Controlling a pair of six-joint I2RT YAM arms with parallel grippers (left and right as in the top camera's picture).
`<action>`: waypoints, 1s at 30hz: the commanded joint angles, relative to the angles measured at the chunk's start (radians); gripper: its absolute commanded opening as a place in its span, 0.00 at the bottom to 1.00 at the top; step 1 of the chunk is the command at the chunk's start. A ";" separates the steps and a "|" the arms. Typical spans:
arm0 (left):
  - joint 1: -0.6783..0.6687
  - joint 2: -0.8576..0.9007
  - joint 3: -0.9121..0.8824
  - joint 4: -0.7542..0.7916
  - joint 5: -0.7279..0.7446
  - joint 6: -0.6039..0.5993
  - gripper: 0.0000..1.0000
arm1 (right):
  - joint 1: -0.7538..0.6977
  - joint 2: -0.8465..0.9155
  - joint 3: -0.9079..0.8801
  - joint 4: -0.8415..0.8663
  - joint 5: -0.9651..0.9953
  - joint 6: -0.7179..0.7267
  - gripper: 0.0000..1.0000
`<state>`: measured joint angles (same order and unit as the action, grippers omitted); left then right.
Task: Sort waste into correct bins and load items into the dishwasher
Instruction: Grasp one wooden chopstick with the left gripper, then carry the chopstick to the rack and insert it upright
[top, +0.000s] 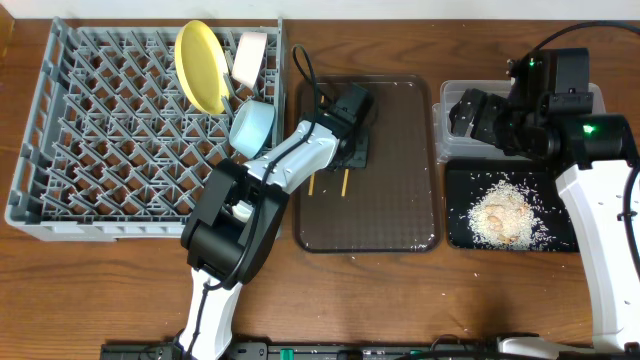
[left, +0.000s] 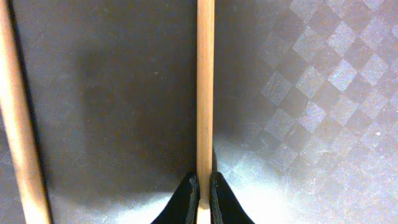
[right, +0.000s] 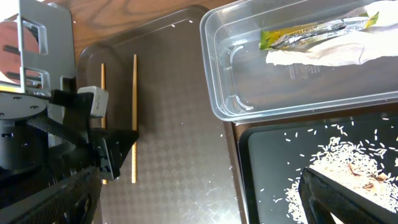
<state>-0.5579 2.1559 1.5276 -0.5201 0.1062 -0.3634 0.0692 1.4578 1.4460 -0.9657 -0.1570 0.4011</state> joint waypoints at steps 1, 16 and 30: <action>0.005 -0.058 0.029 -0.017 0.014 -0.008 0.08 | 0.003 0.001 0.003 0.000 0.003 -0.006 0.99; 0.242 -0.605 0.029 -0.404 -0.267 0.159 0.08 | 0.003 0.001 0.003 0.000 0.003 -0.006 0.99; 0.456 -0.518 -0.076 -0.494 -0.346 0.367 0.07 | 0.003 0.001 0.003 0.000 0.003 -0.006 0.99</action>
<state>-0.1307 1.6035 1.4738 -1.0153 -0.2153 -0.0296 0.0692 1.4578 1.4460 -0.9653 -0.1566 0.4011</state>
